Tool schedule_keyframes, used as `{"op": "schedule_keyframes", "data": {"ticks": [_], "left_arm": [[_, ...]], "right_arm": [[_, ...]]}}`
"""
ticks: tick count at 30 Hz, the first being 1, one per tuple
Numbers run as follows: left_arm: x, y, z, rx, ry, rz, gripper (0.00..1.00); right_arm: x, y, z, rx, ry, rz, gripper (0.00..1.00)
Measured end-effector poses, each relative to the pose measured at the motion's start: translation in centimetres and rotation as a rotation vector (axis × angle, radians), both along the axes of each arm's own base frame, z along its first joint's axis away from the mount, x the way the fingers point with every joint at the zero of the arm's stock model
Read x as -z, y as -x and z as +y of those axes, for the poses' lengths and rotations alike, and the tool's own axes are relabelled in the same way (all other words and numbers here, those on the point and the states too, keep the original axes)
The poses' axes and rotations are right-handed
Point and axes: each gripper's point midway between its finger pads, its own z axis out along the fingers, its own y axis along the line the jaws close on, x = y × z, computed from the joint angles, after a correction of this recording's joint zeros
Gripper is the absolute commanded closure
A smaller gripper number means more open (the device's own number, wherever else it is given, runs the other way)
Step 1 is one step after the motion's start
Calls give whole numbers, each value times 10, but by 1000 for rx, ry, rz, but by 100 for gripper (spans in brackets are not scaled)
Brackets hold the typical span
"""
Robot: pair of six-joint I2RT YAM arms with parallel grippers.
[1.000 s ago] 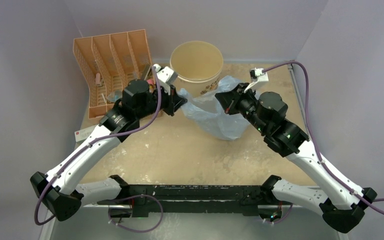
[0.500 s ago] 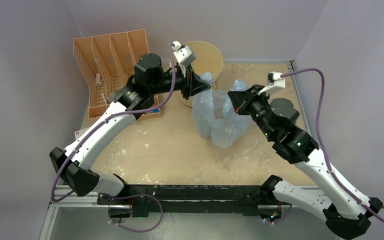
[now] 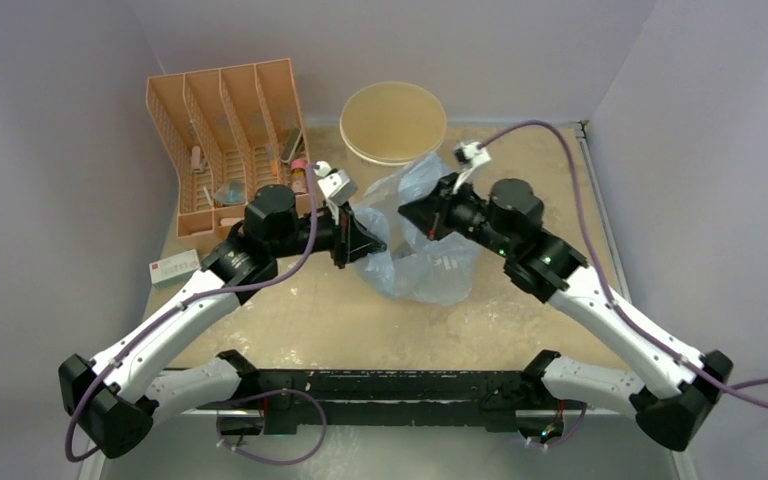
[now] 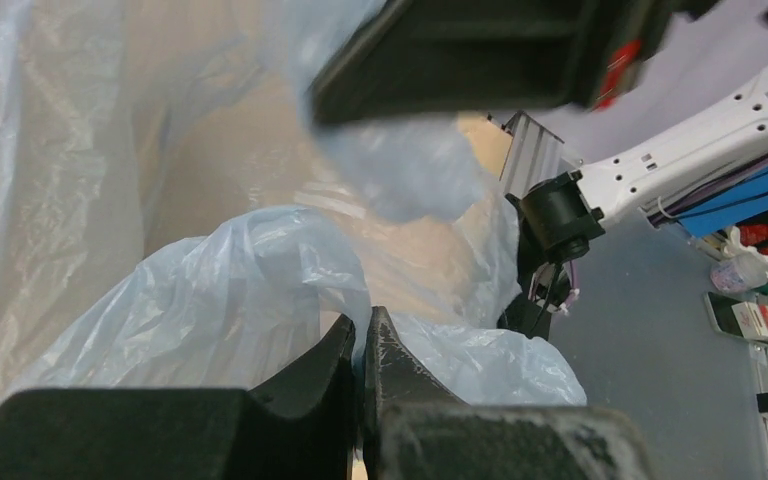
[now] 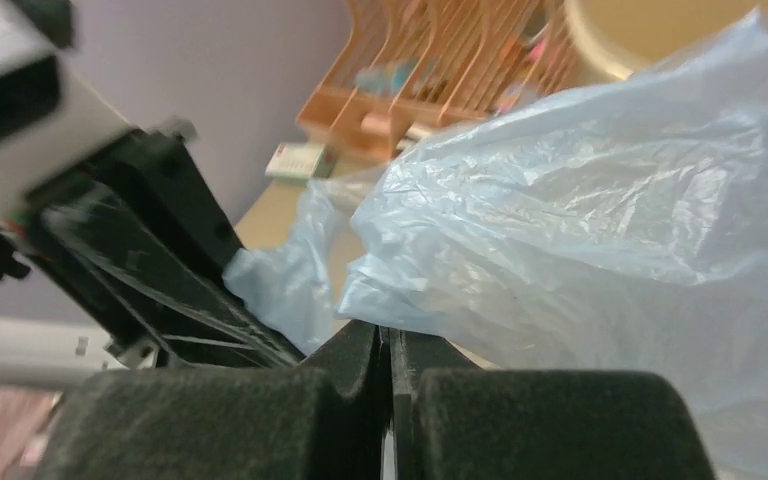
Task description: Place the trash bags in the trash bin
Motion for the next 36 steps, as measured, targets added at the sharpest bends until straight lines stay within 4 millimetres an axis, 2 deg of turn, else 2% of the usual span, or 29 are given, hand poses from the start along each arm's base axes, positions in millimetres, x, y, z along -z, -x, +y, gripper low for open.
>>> {"op": "schedule_keyframes", "data": {"ticks": [3, 5, 7, 12, 16, 20, 25, 28, 31, 36], "left_arm": [[-7, 8, 6, -6, 35, -22, 100], [-10, 13, 9, -8, 59, -33, 100], [-10, 20, 14, -8, 75, -41, 100], [1, 31, 21, -11, 79, -23, 100], [12, 37, 25, -14, 92, -9, 100], [16, 42, 25, 0, 119, -12, 100], [5, 45, 21, 29, 164, -28, 100], [0, 48, 22, 37, 178, -35, 100], [-1, 49, 23, 34, 181, -41, 100], [1, 48, 24, 29, 173, -34, 100]], "right_arm": [[27, 7, 27, -142, 26, 66, 93], [33, 15, 35, -210, 19, 86, 88], [31, 24, 43, -276, -9, 89, 85], [14, 40, 52, -386, -72, 61, 68], [10, 50, 57, -460, -90, 55, 64], [28, 47, 64, -483, -62, 102, 55], [52, 41, 68, -474, -6, 190, 47], [48, 40, 69, -478, 7, 184, 43], [40, 45, 69, -501, -6, 168, 30], [35, 40, 73, -500, -7, 155, 26]]}}
